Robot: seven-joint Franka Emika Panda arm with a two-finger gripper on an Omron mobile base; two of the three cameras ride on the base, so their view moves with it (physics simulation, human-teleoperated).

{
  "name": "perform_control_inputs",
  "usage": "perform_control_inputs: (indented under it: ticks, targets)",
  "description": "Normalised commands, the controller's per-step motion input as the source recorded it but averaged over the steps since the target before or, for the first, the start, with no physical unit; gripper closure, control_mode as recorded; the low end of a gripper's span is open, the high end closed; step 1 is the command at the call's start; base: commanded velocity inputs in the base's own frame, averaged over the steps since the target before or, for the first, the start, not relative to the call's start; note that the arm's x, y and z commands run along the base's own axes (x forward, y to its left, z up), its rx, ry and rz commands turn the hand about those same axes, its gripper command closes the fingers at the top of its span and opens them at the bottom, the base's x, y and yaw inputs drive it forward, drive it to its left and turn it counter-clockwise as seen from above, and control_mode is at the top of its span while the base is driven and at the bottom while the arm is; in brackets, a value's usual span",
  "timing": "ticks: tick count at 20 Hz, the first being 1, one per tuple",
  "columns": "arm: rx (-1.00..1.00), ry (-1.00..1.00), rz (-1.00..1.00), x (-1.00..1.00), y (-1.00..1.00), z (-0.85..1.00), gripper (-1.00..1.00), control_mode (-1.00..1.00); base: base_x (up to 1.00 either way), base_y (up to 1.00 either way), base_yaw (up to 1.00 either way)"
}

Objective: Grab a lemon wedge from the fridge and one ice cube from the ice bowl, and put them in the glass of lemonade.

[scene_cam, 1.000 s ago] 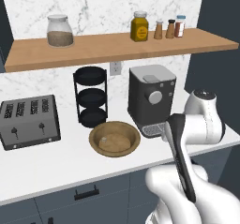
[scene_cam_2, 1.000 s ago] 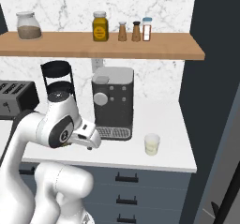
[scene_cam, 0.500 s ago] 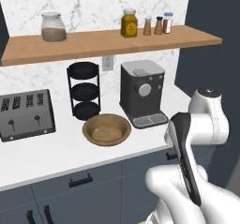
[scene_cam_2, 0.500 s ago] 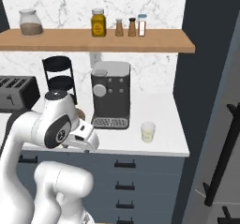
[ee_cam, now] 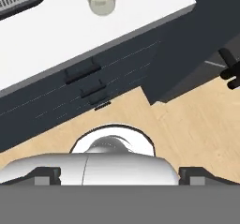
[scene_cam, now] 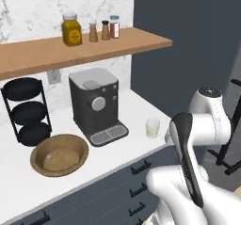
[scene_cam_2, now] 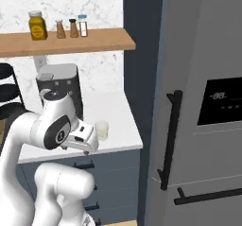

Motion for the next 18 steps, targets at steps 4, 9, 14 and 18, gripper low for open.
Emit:
perform_control_inputs:
  ticks: [4, 9, 14, 18]
  targets:
    - [0.00, 0.00, 0.00, 0.00, 0.00, 0.00, -1.00, 1.00, 0.19, -0.90, -0.64]
    - [0.00, 0.00, 0.00, 0.00, 0.00, 0.00, -1.00, 1.00, -0.23, -0.62, -0.44]
    - [0.00, 0.00, 0.00, 0.00, 0.00, 0.00, -1.00, 1.00, -0.77, -0.29, 0.00]
    - [0.00, 0.00, 0.00, 0.00, 0.00, 0.00, -1.00, 1.00, -0.03, 0.17, -0.02]
